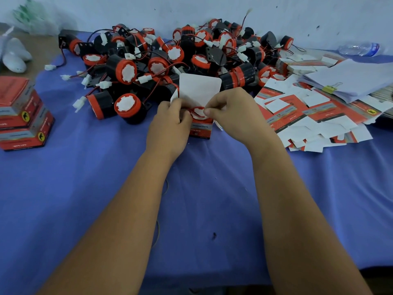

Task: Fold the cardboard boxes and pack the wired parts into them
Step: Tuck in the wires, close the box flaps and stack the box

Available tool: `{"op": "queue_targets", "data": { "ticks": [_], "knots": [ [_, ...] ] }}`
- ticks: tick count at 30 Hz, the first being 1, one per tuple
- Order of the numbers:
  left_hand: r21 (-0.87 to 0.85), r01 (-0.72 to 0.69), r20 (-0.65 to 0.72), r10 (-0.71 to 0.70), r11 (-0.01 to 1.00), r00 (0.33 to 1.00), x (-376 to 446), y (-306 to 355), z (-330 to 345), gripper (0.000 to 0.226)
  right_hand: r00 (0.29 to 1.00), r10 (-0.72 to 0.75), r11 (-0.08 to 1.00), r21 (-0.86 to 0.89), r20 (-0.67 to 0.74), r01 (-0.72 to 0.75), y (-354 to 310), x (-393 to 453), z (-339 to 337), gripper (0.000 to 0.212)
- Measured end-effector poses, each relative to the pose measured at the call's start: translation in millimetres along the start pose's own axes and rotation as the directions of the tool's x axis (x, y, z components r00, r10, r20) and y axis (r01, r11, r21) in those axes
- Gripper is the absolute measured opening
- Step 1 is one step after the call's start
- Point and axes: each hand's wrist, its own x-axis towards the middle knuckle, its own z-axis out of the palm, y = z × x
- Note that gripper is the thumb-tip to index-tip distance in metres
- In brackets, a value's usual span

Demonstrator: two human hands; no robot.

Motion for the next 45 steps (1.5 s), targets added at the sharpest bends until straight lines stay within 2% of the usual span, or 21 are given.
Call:
{"op": "queue_targets", "data": {
  "ticks": [5, 7, 9, 12, 14, 17, 20, 24, 33, 39, 42, 45],
  "knots": [
    [0.018, -0.069, -0.122, 0.071, 0.997, 0.990, -1.0, 2.7, -1.4, 0.020, 0.999, 0.002, 1.000, -0.001, 0.036, -0.002, 3.8, -2.0, -12.2, 0.009],
    [0.130, -0.098, -0.231, 0.126, 0.987, 0.965, -0.3, 3.1, -3.8, 0.016, 0.998, -0.009, 1.000, -0.007, 0.056, 0.010, 5.7, -3.6, -18.0, 0.012],
    [0.197, -0.143, -0.278, 0.195, 0.970, 0.940, 0.7, 2.1, -6.4, 0.015, 0.998, -0.013, 1.000, -0.018, 0.055, 0.014, 5.0, -4.0, -19.5, 0.012],
    [0.031, -0.222, -0.181, 0.224, 0.974, 0.958, 3.7, -1.8, -9.8, 0.019, 0.999, -0.021, 0.997, -0.067, 0.049, 0.024, 2.1, -3.1, -15.8, 0.014],
    [-0.034, -0.215, -0.135, 0.208, 0.976, 0.969, 5.7, -4.7, -12.3, 0.024, 0.999, -0.020, 0.993, -0.117, 0.028, 0.024, -0.7, -2.2, -11.8, 0.020],
    [-0.094, -0.200, -0.118, 0.189, 0.975, 0.975, 6.6, -5.0, -14.4, 0.031, 0.997, -0.005, 0.979, -0.202, -0.075, -0.010, -5.3, 0.4, -4.4, 0.024],
    [-0.106, -0.212, -0.133, 0.197, 0.971, 0.971, 2.5, -2.0, -14.4, 0.029, 0.983, -0.030, 0.927, -0.373, -0.183, -0.042, -9.5, 2.2, 3.9, 0.028],
    [0.006, -0.225, -0.185, 0.222, 0.974, 0.957, 0.6, 1.1, -14.5, 0.017, 0.949, -0.164, 0.870, -0.493, -0.269, 0.011, -8.8, 3.4, 8.8, 0.024],
    [0.299, -0.242, -0.055, 0.270, 0.923, 0.961, -1.5, 7.6, -7.3, 0.029, 0.944, -0.133, 0.870, -0.492, -0.303, -0.036, -4.2, 3.3, 15.3, 0.017],
    [0.120, -0.189, -0.049, 0.196, 0.975, 0.979, -2.3, 4.9, -5.0, 0.032, 0.966, -0.059, 0.984, -0.180, -0.251, 0.014, -1.5, 2.2, 17.8, 0.018],
    [0.036, -0.168, -0.078, 0.170, 0.985, 0.982, -3.1, 4.9, -5.5, 0.028, 0.980, -0.061, 0.987, -0.159, -0.188, 0.031, 0.1, 1.9, 20.4, 0.016],
    [0.047, -0.182, -0.048, 0.184, 0.982, 0.982, -3.0, 3.0, -4.2, 0.032, 0.992, -0.064, 0.977, -0.208, -0.111, 0.040, 1.9, 2.8, 22.1, 0.016]
  ]
}}
